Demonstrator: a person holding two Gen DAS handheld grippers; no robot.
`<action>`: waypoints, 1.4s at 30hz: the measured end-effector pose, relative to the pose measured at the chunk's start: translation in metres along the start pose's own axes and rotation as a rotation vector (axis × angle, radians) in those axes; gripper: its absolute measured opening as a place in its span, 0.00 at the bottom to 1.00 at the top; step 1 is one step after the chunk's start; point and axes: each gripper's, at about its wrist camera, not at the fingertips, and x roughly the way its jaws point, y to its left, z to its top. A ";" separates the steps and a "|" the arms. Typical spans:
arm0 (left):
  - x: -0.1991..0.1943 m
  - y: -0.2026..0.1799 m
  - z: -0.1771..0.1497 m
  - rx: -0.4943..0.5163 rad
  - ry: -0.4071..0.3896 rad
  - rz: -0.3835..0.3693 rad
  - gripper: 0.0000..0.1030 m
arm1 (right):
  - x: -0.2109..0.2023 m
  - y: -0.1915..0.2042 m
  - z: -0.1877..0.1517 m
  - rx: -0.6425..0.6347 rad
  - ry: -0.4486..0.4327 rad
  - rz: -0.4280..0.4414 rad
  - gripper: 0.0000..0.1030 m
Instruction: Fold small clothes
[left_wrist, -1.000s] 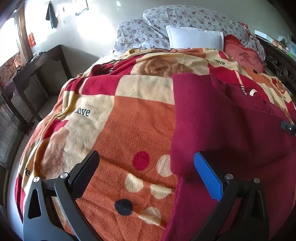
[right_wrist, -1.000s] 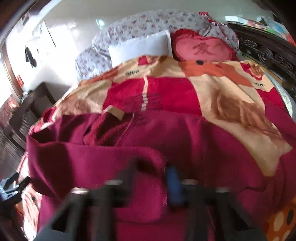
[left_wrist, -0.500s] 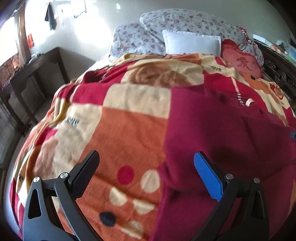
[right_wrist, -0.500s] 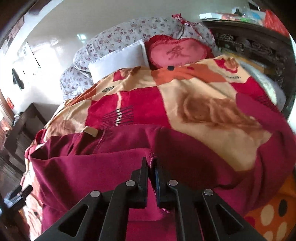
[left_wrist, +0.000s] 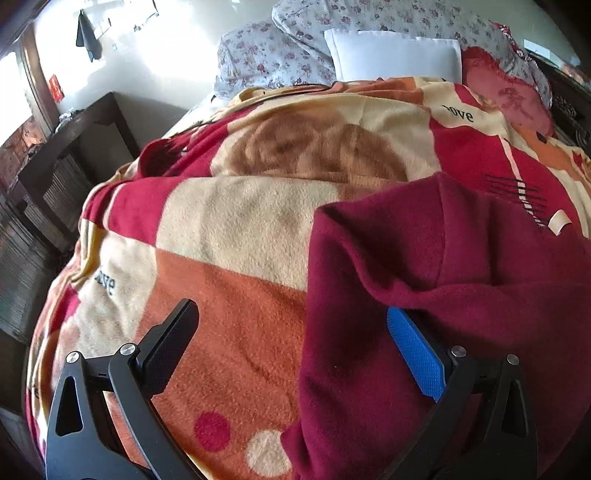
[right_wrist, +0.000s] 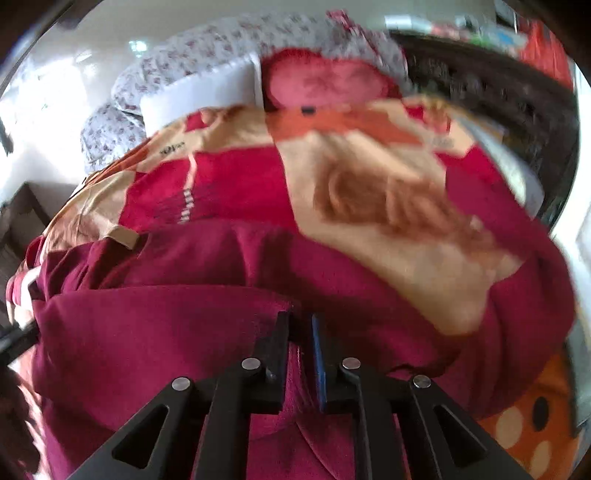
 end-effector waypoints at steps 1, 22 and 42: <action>-0.001 0.001 0.000 -0.002 0.000 -0.003 0.99 | -0.003 -0.005 0.000 0.028 -0.008 0.016 0.10; -0.049 0.016 -0.042 -0.006 -0.035 -0.063 0.99 | -0.032 0.046 -0.029 -0.078 -0.042 0.157 0.15; -0.051 0.003 -0.060 0.001 -0.022 -0.192 0.99 | -0.013 0.041 -0.041 -0.071 -0.027 0.142 0.28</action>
